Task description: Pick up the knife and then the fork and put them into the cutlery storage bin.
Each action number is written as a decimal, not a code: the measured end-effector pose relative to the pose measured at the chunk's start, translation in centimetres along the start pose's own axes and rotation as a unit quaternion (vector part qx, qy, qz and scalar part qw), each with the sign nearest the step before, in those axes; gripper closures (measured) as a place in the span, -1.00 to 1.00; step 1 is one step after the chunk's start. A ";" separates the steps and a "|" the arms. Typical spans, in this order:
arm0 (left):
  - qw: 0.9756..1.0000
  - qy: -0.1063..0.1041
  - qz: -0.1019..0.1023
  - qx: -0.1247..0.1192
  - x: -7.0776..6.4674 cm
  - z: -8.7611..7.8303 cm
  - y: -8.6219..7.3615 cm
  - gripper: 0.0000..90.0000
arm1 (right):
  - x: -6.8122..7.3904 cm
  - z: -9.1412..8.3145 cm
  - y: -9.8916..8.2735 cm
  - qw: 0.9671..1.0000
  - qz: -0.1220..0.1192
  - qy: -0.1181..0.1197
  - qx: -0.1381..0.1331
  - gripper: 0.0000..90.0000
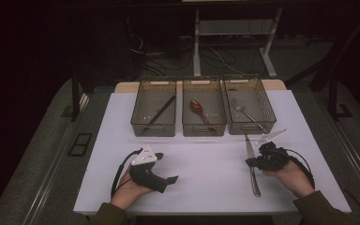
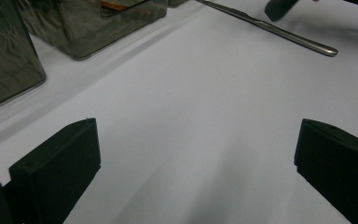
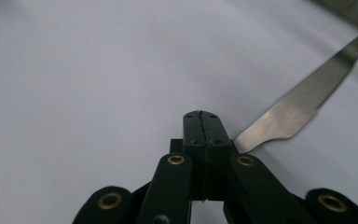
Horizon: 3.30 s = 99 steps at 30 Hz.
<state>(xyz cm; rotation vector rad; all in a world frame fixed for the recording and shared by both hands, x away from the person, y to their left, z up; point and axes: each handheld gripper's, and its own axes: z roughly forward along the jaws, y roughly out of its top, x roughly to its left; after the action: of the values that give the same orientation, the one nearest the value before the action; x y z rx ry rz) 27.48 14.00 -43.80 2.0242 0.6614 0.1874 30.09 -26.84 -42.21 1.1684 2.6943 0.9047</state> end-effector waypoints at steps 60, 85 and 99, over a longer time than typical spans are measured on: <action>1.000 -0.001 0.000 0.003 0.0 -0.1 -0.2 -1.00 | -0.5 1.6 2.7 0.980 0.001 -0.059 0.188 0.57; 1.000 -0.001 0.001 0.003 0.0 -0.1 -0.2 -1.00 | -1.0 0.8 2.1 0.987 -0.026 -0.042 0.154 0.76; 1.000 0.002 -0.002 -0.002 -0.1 -0.3 -0.2 -1.00 | -2.6 -3.2 0.9 1.000 0.013 0.010 -0.018 0.77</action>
<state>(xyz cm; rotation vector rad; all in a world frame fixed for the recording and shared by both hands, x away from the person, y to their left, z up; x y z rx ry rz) 27.25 14.24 -43.83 2.0180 0.6670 0.1891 31.58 -29.70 -39.52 1.1975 2.6717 0.9696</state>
